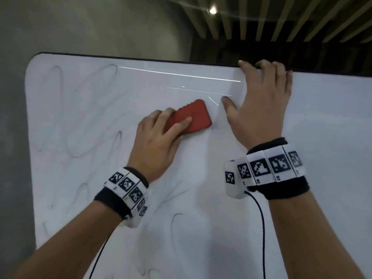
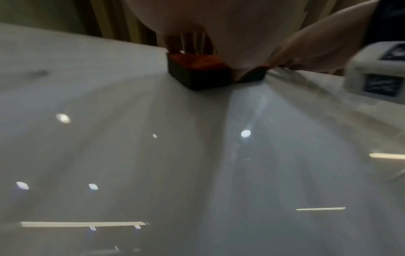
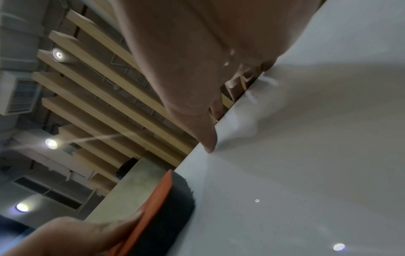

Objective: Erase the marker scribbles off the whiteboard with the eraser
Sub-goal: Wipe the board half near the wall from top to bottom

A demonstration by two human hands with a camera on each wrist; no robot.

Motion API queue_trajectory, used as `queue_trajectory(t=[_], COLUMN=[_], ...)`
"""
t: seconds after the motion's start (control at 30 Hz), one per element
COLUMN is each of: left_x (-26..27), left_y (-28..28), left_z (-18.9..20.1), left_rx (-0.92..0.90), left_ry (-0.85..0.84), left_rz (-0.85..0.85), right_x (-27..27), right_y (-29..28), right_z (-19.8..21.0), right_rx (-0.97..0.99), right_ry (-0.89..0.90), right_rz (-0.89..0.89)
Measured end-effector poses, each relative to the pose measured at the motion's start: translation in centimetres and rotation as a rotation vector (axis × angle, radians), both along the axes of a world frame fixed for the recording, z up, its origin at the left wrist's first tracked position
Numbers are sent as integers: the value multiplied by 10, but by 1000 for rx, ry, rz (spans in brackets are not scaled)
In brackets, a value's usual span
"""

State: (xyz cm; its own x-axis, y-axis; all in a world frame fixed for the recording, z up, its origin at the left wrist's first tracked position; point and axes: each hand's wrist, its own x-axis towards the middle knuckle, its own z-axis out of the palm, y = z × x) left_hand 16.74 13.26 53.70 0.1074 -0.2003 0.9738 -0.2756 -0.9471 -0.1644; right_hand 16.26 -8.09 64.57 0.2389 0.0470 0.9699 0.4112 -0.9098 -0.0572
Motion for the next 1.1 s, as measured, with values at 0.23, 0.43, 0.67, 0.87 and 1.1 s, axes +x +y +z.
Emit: queue_trajectory(t=[0.23,0.43,0.67,0.87,1.1], left_x=[17,-4,0,10,24], left_y=[100,8,25,71,211], left_z=[74,-6,-10,45,65], left_rx=[-825,-212,-36,-477,-1139], left_ry=[63,51,78,72,165], left_rz=[142,7,-33,27,116], right_x=[-1,-1,-11,-9,3], right_y=[3,7,18,74,97], right_z=[1,2,9,24,29], right_rx=[20,38,21,-273,-329], right_ry=[-17,2,68,129,96], right_rz=[24,1,-81,-100,-8])
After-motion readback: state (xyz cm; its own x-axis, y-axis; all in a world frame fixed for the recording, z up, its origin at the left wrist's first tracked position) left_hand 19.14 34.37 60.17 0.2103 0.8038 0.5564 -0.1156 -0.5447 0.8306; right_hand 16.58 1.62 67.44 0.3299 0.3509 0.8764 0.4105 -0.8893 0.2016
